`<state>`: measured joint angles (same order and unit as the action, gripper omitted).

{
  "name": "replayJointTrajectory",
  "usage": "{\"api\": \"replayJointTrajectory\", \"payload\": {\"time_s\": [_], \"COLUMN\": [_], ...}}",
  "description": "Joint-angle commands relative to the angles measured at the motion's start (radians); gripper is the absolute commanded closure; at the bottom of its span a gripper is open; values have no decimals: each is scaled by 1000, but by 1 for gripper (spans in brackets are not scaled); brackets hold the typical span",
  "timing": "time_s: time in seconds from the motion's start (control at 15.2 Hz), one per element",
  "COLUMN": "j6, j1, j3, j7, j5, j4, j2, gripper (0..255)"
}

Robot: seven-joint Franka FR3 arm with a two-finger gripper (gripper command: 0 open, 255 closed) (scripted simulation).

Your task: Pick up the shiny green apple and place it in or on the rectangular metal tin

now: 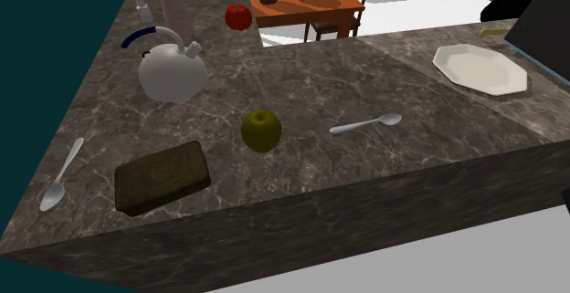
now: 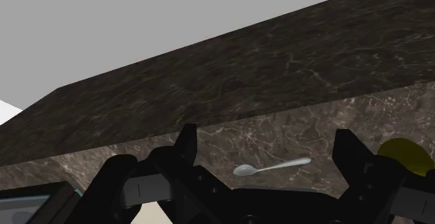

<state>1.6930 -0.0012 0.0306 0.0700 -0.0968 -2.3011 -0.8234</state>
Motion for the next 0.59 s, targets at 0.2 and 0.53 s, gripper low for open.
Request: {"api": "replayJointTrajectory", "payload": {"time_s": [0.2, 0.53], "j6": [82, 217], "j1": [12, 27], "j3": [36, 96], "j7": [44, 116], "j5": [20, 44], "j4": [-21, -30], "j2": [57, 175], "gripper": [0, 0]}}
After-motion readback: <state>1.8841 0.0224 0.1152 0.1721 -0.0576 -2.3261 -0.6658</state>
